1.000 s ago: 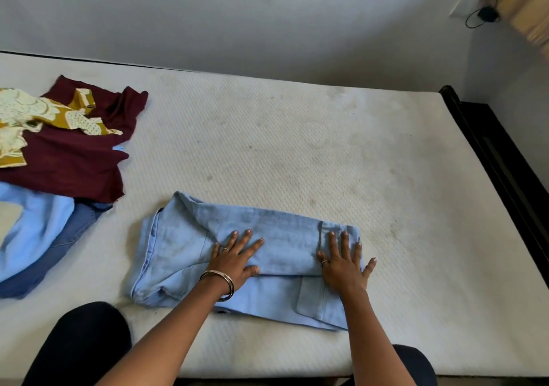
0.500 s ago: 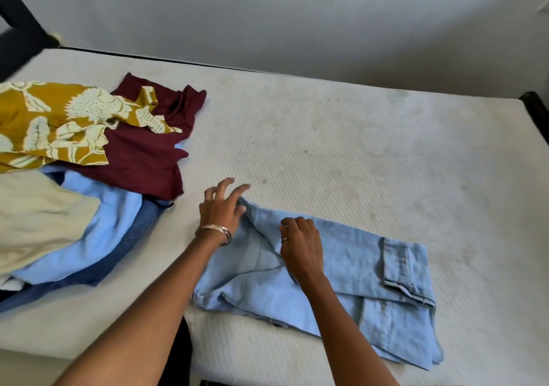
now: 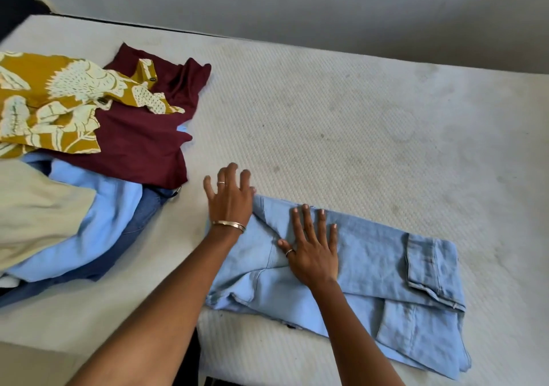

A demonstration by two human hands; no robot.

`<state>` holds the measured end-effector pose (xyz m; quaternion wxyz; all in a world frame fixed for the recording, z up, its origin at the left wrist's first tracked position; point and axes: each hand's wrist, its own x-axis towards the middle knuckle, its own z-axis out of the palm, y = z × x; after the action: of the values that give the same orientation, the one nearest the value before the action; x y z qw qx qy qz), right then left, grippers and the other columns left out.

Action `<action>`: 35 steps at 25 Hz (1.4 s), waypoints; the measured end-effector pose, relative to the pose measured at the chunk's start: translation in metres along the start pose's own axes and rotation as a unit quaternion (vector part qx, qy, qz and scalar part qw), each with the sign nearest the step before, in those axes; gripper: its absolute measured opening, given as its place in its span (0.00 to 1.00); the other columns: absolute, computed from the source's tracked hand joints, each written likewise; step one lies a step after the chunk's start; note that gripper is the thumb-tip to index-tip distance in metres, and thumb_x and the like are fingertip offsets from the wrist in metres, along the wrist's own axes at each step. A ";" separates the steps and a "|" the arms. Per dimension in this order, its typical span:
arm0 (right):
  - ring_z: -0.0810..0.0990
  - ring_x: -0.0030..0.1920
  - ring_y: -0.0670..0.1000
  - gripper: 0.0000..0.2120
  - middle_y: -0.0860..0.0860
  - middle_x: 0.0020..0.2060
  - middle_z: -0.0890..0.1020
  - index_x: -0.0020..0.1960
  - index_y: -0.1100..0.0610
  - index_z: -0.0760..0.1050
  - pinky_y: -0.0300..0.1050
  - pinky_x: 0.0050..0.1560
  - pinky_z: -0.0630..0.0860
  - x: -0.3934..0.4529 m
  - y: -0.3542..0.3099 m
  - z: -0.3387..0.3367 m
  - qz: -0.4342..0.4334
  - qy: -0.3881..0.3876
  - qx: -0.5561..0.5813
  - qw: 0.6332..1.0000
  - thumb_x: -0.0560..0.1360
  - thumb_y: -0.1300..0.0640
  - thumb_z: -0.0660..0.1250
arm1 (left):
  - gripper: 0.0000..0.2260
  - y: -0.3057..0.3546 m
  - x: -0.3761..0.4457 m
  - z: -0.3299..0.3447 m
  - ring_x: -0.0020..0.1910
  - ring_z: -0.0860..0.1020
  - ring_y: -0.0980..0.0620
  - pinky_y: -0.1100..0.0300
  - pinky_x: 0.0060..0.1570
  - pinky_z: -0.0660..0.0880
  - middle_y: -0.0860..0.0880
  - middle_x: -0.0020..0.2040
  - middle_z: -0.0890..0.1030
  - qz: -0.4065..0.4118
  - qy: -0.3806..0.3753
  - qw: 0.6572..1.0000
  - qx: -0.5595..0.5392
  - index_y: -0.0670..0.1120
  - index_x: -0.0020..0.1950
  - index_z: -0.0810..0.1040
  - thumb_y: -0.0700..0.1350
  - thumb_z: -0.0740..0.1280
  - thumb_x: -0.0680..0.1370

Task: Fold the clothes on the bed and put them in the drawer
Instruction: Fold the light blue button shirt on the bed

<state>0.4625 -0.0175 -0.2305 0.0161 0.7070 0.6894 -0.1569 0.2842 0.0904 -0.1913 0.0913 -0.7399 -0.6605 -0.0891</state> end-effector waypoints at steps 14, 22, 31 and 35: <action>0.67 0.67 0.66 0.25 0.64 0.64 0.74 0.66 0.58 0.72 0.64 0.66 0.61 -0.120 0.181 -0.086 0.560 0.208 0.329 0.732 0.76 0.45 0.69 | 0.28 0.123 -0.091 -0.041 0.77 0.41 0.39 0.34 0.70 0.39 0.50 0.79 0.41 0.145 -0.388 0.910 -0.008 0.62 0.77 0.50 0.48 0.59 0.81; 0.73 0.62 0.63 0.35 0.59 0.59 0.76 0.58 0.58 0.74 0.58 0.61 0.64 -0.129 0.210 -0.071 0.465 -0.011 0.389 0.795 0.69 0.28 0.66 | 0.17 0.249 -0.132 -0.086 0.58 0.76 0.46 0.58 0.63 0.71 0.45 0.62 0.74 0.142 -0.326 0.834 -0.423 0.43 0.67 0.76 0.35 0.61 0.78; 0.80 0.39 0.55 0.07 0.56 0.43 0.83 0.49 0.57 0.75 0.47 0.37 0.73 -0.148 0.206 -0.123 0.281 0.023 0.588 0.758 0.73 0.59 0.61 | 0.38 0.300 -0.111 -0.107 0.52 0.79 0.45 0.52 0.56 0.75 0.44 0.53 0.82 -0.164 -0.500 0.717 -0.456 0.43 0.56 0.79 0.75 0.58 0.69; 0.86 0.48 0.54 0.13 0.58 0.50 0.85 0.59 0.60 0.74 0.45 0.49 0.78 -0.151 0.172 -0.143 0.181 -0.039 0.618 0.764 0.78 0.69 0.57 | 0.36 0.271 -0.106 -0.103 0.44 0.79 0.48 0.57 0.42 0.76 0.46 0.45 0.81 -0.238 -0.431 0.709 -0.505 0.41 0.54 0.76 0.69 0.74 0.62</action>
<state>0.6596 -0.1377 -0.0915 -0.3699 0.6689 0.3007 -0.5704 0.5404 -0.0677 -0.1230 -0.6147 -0.4522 -0.6387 -0.0990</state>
